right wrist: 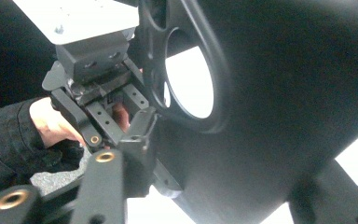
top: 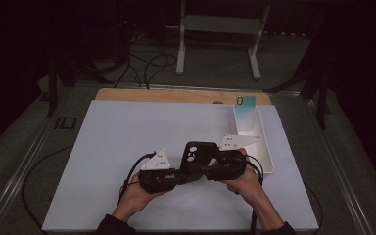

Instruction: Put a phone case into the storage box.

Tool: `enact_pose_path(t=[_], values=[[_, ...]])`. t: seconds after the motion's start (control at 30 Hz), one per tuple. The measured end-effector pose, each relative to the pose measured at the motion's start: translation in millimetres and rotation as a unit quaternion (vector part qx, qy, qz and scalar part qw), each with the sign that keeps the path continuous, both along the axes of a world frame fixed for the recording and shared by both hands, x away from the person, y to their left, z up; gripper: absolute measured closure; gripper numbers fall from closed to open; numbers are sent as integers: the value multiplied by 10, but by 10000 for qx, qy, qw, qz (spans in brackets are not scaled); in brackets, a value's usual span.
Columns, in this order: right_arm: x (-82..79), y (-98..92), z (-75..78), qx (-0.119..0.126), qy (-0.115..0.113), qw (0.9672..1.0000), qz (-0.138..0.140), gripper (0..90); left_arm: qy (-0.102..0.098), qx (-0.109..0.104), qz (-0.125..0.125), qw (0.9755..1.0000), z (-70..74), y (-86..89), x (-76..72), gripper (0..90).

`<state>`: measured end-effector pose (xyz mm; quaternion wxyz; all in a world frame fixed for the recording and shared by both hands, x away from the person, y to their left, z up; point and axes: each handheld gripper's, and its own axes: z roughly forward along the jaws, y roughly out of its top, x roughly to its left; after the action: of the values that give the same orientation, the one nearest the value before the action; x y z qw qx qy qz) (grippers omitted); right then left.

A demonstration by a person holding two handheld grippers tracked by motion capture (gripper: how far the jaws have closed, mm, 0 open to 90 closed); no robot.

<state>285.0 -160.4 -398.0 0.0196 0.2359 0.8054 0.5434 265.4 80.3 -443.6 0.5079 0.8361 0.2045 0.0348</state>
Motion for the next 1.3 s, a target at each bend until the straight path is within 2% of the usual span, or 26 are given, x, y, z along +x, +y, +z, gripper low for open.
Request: enact_pose_path(t=[0.07, 0.1, 0.13, 0.3, 0.4, 0.5, 0.67, 0.8, 0.97, 1.07, 1.3], values=[[-3, 26, -5, -60, -10, 10000, -58, 349, -73, 89, 13, 9999, 4, -21, -19, 797], [-3, 26, -5, -60, -10, 10000, -58, 349, -73, 89, 13, 9999, 4, -21, -19, 798], [-13, 44, -12, -148, -12, 9997, -198, 268, -135, 135, 82, 9998, 10, -22, -27, 799], [1, 13, -34, -219, -12, 9983, -534, 163, -151, 54, 293, 9994, 26, 35, -7, 802], [3, -14, -31, -202, 20, 9978, -629, 152, -152, 59, 369, 9992, 30, 55, 0, 802], [16, -61, -17, -146, 6, 9964, -838, 145, -131, 75, 546, 9984, 17, 61, 14, 801], [1, -75, 16, -73, -16, 9948, -1015, 146, -97, 159, 650, 9977, -14, 54, 31, 801], [-13, -60, 83, 56, -29, 9928, -1196, 146, -105, 230, 664, 9975, -25, 33, 23, 801], [-18, -31, 115, 83, -30, 9919, -1268, 147, -116, 304, 677, 9972, -41, 4, 21, 801], [-5, 18, 125, 94, 48, 9899, -1416, 151, -138, 413, 646, 9970, -62, -41, 4, 801], [17, 83, 111, 204, 126, 9879, -1533, 128, -69, 375, 637, 9972, -91, -83, -1, 802]])
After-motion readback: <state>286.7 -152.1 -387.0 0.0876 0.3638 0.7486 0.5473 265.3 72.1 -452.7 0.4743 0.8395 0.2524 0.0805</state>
